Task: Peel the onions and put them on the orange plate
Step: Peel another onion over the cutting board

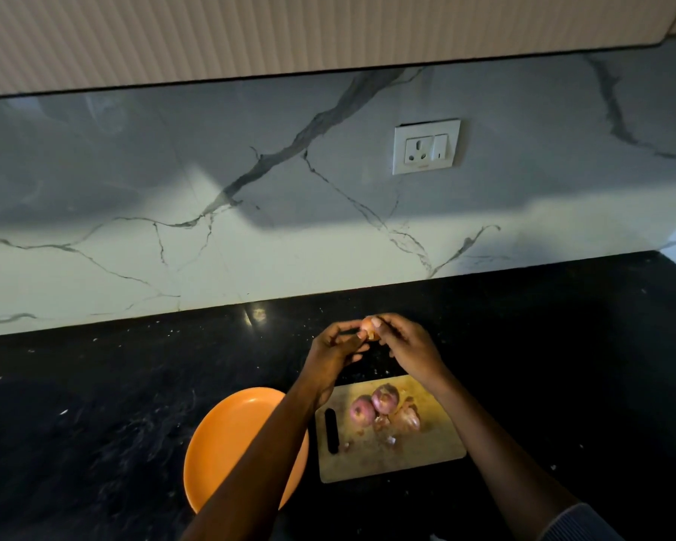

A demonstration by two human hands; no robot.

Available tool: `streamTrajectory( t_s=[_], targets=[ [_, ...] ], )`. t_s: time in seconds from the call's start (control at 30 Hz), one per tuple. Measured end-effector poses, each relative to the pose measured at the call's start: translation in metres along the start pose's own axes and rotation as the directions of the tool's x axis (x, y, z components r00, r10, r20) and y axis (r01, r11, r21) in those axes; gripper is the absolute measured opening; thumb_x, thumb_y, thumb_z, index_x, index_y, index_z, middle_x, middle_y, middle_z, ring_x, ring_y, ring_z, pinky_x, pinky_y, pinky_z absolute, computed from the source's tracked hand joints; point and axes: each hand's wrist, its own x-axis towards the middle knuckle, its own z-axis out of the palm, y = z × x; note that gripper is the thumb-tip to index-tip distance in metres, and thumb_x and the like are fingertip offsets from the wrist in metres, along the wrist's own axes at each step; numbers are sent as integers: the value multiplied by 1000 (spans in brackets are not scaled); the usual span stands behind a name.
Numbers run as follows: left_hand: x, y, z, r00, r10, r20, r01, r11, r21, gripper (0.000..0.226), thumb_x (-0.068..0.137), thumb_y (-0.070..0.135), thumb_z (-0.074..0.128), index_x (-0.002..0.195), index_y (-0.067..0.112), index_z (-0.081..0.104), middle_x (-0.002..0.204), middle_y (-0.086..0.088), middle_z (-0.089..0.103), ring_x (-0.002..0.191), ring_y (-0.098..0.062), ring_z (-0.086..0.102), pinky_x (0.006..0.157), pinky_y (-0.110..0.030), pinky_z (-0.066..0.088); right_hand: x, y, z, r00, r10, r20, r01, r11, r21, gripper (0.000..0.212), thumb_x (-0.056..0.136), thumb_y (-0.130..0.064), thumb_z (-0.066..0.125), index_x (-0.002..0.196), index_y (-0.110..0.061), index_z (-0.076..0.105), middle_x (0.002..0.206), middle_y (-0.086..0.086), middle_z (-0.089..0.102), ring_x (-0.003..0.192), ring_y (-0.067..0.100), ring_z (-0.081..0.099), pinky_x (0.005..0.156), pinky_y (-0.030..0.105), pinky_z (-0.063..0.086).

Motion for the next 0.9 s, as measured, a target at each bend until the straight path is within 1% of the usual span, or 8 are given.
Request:
streamTrajectory(
  t_s=[0.13,0.23,0.37,0.43,0.57,0.67,0.77,0.9],
  targets=[
    [-1,0,1,999,30,30,-30,1000,5,28,97,17,64,125,16,66,111,-8,75,103,-17,70,93,-31,55,2,7,2,998,-49,-43,45,995,-84,41,96,-56,50,113,-27,73,101,-9,73,87,6,70,75,33,60],
    [0,-1,1,999,42,-2,-42,999,-32,24,96,14,65,120,13,67,108,-13,74,98,-20,70,92,-32,56,3,9,6,995,-72,-76,62,989,-135,37,101,-48,49,115,-24,74,102,-4,71,88,11,69,79,37,59],
    [-2,-3,6,1000,24,12,-23,997,-75,19,96,12,63,115,13,68,106,-12,75,94,-17,70,91,-32,55,5,7,6,982,-46,-185,20,990,-141,33,104,-35,51,103,-11,73,90,6,72,79,22,70,75,43,58],
    [-4,-4,6,1000,21,8,-20,996,-88,19,97,11,63,115,13,68,110,-14,73,97,-18,70,94,-33,55,4,3,2,991,-39,-126,22,991,-135,32,104,-34,50,106,-10,71,92,6,71,81,21,71,71,36,59],
    [-3,-3,4,1000,-19,16,21,988,-150,21,98,11,61,119,10,65,116,-17,71,98,-19,70,95,-34,55,3,-2,-3,999,31,-40,-33,998,-55,35,104,-40,46,109,-16,71,84,-1,69,66,1,66,62,13,48],
    [-1,1,3,999,-44,18,47,974,-222,21,100,10,56,120,7,62,110,-15,71,93,-18,70,92,-31,56,3,0,-3,1000,-9,17,8,998,65,25,102,-38,53,119,-29,69,104,-3,72,83,-2,68,67,15,51],
    [-1,4,1,998,-56,32,62,967,-246,19,101,10,54,119,6,61,105,-12,72,93,-18,71,87,-28,57,2,5,-5,995,-45,84,35,993,111,29,98,-35,62,127,-31,66,118,-8,71,106,4,68,76,20,54],
    [-2,4,-3,997,-55,49,62,986,-153,21,102,14,55,121,8,61,109,-13,72,96,-20,71,85,-29,56,2,3,-5,994,-53,93,44,994,98,31,98,-33,63,129,-28,67,118,-10,72,108,3,67,77,19,53]
  ],
)
